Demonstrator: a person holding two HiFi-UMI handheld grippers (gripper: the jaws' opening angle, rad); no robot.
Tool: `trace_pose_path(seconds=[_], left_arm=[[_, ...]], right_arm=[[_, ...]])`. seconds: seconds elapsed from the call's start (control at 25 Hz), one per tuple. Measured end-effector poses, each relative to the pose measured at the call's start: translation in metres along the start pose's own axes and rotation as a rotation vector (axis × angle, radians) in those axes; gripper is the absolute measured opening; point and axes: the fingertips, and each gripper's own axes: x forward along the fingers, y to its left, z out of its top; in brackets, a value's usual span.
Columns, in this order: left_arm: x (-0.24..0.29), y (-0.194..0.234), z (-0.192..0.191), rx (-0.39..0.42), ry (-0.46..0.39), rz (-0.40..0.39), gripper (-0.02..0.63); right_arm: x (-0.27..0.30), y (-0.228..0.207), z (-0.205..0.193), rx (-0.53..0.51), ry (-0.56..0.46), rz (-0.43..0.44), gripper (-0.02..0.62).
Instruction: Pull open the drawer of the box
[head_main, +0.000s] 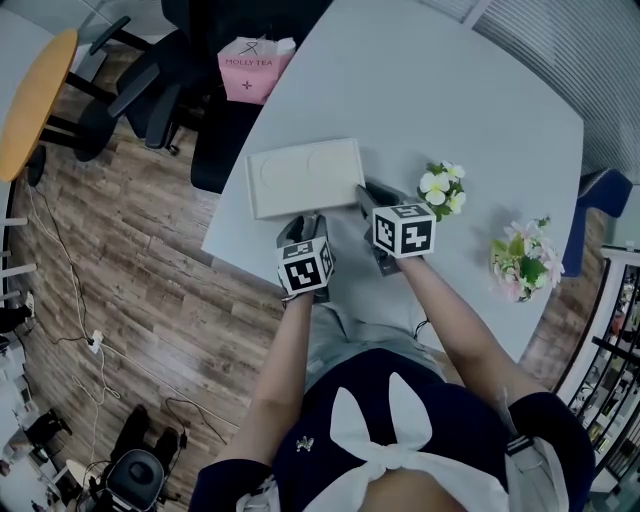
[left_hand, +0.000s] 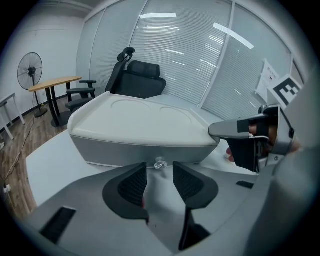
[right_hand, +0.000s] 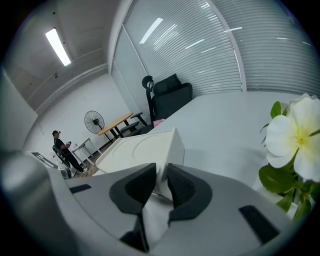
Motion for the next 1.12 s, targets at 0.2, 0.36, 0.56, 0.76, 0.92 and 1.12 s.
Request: trace_pose_path(seconds=[0.2,0.36,0.56,0.76,0.92,1.12], left_arm=[[0.0033,-0.0013,-0.0004,0.000,0.004,0.009,0.141],[0.0047,-0.0016,-0.0017,0.006,0.013,0.011,0.129],[0.0072,-0.0022,-0.0022,0.004,0.021,0.014,0.104],[0.0090,-0.0002,-0.0002,-0.003,0.030,0.024,0.081],[0.0089,-0.0002,-0.0007,-0.006,0.038,0.020,0.080],[0.0090,0.0001,-0.0017,0.001,0.041,0.021,0.078]], right_arm=[[0.0011,-0.0010,-0.0011,-0.011,0.006,0.005,0.080],[0.0013,0.0000,-0.0014,-0.001,0.010,0.018,0.083],[0.0008,0.0000,-0.0019,-0.002,0.011,0.019,0.083],[0.0022,-0.0001,-0.0011,-0.003,0.006,0.019,0.083],[0.0023,-0.0001,-0.0014,-0.003,0.006,0.020,0.083],[0.0030,-0.0001,-0.0021,-0.008,0.012,0.020,0.083]])
